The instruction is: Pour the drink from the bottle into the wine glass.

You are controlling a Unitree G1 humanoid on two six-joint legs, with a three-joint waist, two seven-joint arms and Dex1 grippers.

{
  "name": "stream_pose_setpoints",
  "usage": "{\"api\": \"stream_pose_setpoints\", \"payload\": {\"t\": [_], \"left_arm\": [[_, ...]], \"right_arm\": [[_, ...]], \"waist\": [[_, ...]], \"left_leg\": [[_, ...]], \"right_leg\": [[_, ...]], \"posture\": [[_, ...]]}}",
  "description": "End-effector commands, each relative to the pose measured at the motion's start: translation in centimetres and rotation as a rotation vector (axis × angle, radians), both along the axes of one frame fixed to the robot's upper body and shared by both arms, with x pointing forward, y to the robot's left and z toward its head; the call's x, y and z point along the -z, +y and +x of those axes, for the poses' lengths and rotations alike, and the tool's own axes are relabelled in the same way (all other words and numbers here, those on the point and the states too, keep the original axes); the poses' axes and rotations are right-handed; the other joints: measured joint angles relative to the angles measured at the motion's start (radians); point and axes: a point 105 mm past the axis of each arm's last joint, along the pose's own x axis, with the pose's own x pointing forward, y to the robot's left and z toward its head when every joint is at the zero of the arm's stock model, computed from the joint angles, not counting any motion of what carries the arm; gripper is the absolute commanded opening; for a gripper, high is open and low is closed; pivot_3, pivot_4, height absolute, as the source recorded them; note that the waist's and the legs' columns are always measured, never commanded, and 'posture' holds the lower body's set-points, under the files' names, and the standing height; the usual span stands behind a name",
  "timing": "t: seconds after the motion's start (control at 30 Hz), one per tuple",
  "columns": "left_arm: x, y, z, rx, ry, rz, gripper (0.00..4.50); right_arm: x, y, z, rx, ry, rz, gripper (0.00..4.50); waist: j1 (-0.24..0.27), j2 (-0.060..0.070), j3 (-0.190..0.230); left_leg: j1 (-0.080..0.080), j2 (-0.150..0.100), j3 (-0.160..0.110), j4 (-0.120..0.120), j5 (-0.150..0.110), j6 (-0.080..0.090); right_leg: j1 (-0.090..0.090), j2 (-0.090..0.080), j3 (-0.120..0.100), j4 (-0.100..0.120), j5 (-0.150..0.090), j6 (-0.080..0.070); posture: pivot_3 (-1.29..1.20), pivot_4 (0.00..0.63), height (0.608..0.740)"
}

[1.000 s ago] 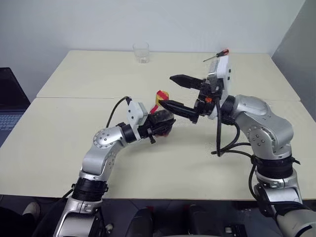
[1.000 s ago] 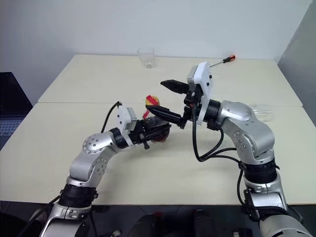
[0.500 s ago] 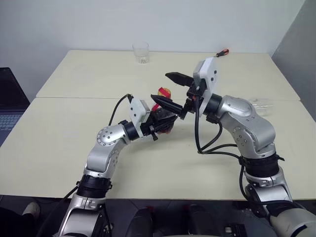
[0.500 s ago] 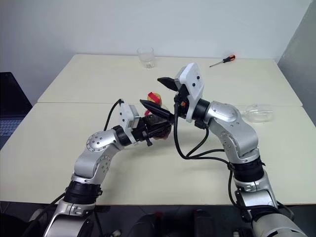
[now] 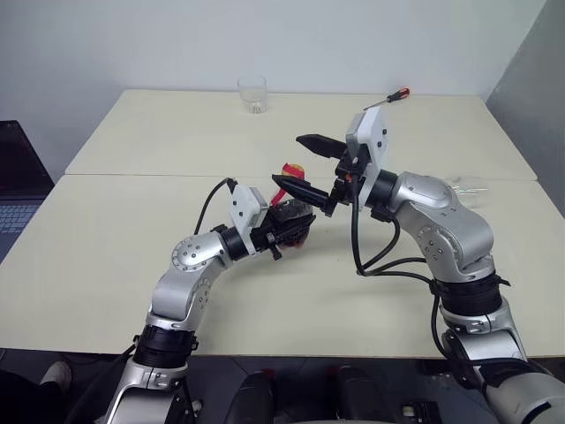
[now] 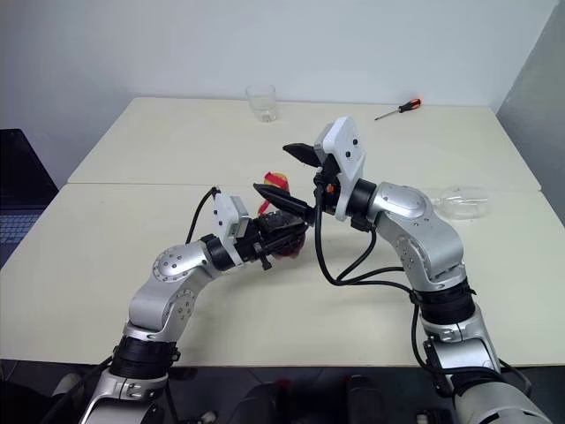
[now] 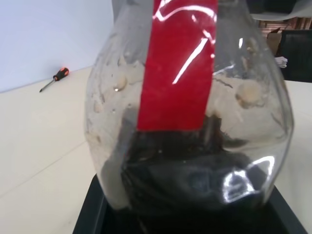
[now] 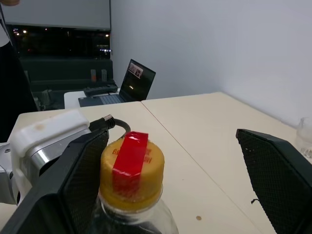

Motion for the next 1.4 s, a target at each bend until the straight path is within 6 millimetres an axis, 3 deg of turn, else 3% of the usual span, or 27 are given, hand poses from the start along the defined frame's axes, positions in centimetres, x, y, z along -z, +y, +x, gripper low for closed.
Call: {"api": "stream_pose_setpoints", "payload": {"t": [0.03,0.63,0.93,1.4], "left_arm": [[-2.8,0.0,-0.7,0.000,-0.087,-0.068,1.81],[-2.6,0.3,-0.9,-0.016,-0.075,-0.069,1.81],[-2.7,0.3,-0.1,-0.025,-0.077,-0.067,1.81],[-3.3,-0.7,0.1,0.016,-0.097,-0.072,1.81]], "right_arm": [[-1.0,-1.7,-0.1,0.049,-0.026,0.027,4.46],[0.2,-5.0,-0.6,0.086,0.028,-0.024,4.46],[-1.5,-2.9,-3.6,-0.076,0.012,0.059,4.46],[-1.8,0.2,-1.6,-0.021,-0.059,0.051,4.46]], "waist": [[0.000,0.000,0.000],[0.000,0.000,0.000],[0.000,0.000,0.000],[0.000,0.000,0.000]], "left_leg": [[0.000,0.000,0.000,0.000,0.000,0.000],[0.000,0.000,0.001,0.000,0.000,0.000],[0.000,0.000,0.000,0.000,0.000,0.000],[0.000,0.000,0.001,0.000,0.000,0.000]], "right_leg": [[0.000,0.000,0.000,0.000,0.000,0.000],[0.000,0.000,0.000,0.000,0.000,0.000],[0.000,0.000,0.000,0.000,0.000,0.000],[0.000,0.000,0.000,0.000,0.000,0.000]], "posture": [[0.00,0.150,0.740],[0.00,0.150,0.740],[0.00,0.150,0.740],[0.00,0.150,0.740]]}}
